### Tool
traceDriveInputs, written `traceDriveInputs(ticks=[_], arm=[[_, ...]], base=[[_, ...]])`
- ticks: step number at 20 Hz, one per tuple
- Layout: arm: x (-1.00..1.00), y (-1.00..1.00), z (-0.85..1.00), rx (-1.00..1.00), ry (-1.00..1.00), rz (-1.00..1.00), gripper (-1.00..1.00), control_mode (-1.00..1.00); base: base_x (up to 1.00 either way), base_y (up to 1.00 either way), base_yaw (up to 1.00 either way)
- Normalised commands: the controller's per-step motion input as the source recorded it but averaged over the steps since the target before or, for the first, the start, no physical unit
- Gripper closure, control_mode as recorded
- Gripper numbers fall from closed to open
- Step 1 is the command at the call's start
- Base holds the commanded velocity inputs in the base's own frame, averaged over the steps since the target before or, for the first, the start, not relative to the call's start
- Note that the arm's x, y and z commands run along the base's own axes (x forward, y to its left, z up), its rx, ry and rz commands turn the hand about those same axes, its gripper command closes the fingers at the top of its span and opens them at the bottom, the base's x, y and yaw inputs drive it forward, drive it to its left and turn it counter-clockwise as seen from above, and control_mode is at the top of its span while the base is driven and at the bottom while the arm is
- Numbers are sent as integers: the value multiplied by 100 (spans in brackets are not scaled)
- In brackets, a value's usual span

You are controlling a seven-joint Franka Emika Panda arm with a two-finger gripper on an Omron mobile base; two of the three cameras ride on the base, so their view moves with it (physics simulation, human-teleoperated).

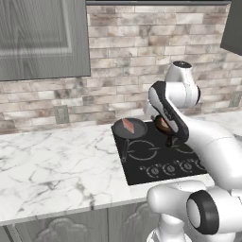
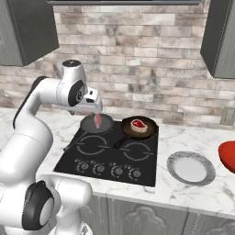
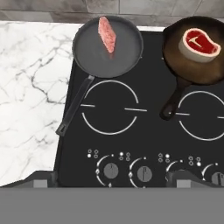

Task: Place one of the steaks on the plate and the other in the bowl. Then place the bowl in the fridge.

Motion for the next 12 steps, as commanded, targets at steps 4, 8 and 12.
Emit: traceDriveInputs(ticks=[4, 8, 12], arm=[[19, 3, -25, 0, 0, 4, -100, -100], [14, 11, -21, -1, 0, 4, -100, -100], [10, 10, -17, -1, 0, 3, -100, -100]], base=[[0, 0, 0], [0, 0, 0], [0, 0, 0]])
